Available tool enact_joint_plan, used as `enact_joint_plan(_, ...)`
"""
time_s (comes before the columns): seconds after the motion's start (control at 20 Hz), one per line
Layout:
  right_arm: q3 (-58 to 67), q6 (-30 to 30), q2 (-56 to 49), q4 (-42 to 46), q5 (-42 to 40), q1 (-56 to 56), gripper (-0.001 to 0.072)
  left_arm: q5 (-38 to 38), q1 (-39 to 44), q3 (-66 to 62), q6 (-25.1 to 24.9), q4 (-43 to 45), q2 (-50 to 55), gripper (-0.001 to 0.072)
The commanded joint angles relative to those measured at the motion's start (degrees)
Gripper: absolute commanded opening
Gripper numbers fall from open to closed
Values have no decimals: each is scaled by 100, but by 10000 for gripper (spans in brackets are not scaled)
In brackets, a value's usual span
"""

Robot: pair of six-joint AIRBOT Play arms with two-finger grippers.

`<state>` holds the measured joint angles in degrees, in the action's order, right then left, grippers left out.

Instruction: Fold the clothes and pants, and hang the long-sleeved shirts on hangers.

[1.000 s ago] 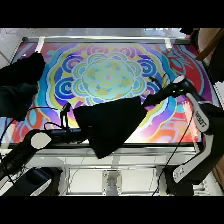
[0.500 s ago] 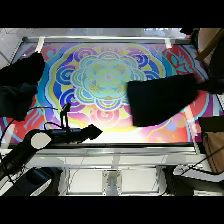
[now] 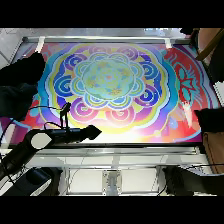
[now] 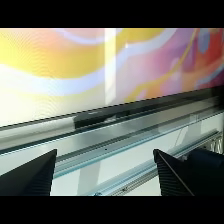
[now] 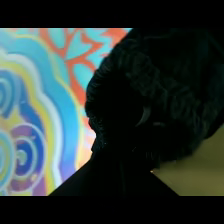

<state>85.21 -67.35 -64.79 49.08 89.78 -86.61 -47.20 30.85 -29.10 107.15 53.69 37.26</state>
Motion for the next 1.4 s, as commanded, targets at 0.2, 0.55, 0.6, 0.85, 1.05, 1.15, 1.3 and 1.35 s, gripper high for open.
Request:
enact_joint_plan(0.2, -55, -404, -125, 1727, 293, -140, 26, 2, 0, 2, 4, 22, -4, 690)
enact_joint_plan(0.55, 90, -1213, -127, 3106, 323, -15, 522, 0, 0, 2, 87, -39, -4, 690)
enact_joint_plan(0.6, 236, -1307, -125, 3115, 323, -15, 524, 0, 0, 2, 87, -39, -4, 690)
enact_joint_plan(0.85, 1110, -2065, -55, 942, -114, -4, 514, 2, 0, 2, 85, 31, -2, 690)
enact_joint_plan(1.05, 1113, -1733, 232, -1759, -175, 1235, 438, 2, 0, 2, 87, -66, -2, 691)
enact_joint_plan(1.15, 1110, -1576, 481, -1281, -184, 2424, 438, 2, 0, 2, 87, -61, -2, 691)
enact_joint_plan(1.3, 1108, -1541, 680, -24, 26, 4347, 437, 2, 0, 2, 87, -61, -2, 691)
enact_joint_plan(1.35, 1106, -1541, 688, 326, 313, 4957, 437, 2, 0, 2, 87, -61, -2, 691)
